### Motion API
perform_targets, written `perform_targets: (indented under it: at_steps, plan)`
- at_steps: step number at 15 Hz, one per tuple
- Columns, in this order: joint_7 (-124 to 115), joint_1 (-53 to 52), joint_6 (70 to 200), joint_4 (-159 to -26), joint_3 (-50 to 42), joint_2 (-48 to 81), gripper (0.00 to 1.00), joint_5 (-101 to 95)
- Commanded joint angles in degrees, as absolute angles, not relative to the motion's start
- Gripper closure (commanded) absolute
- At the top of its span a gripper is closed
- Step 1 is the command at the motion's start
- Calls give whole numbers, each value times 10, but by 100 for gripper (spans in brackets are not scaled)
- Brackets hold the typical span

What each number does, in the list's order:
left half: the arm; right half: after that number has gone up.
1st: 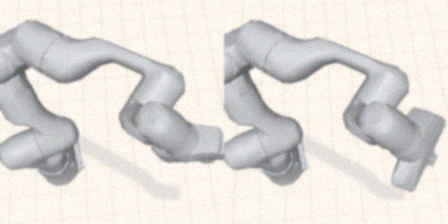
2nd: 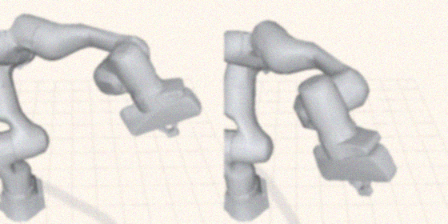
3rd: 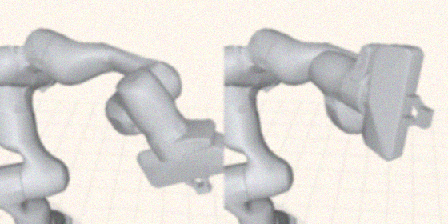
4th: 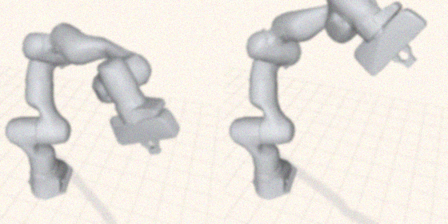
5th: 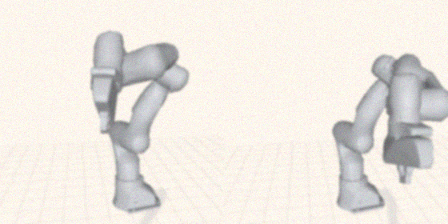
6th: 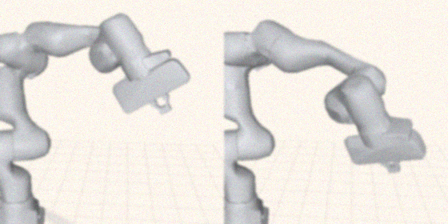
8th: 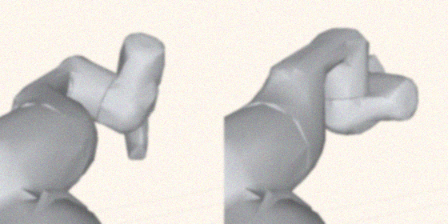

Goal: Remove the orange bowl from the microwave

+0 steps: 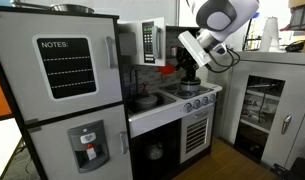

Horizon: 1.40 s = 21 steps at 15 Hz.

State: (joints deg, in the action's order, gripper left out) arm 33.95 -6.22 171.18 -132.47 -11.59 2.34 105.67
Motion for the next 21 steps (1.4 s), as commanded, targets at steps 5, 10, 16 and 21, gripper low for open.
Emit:
perform_targets:
  at_steps: [5, 10, 16, 21]
  plan:
    - [336, -55, 1711, -1363, -134, 11, 99, 1018]
    - [251, -58, 1724, -1379, -134, 29, 99, 890]
    - [123, -60, 1735, -1377, -140, 51, 99, 729]
    - [35, -60, 1742, -1373, -152, 64, 99, 613]
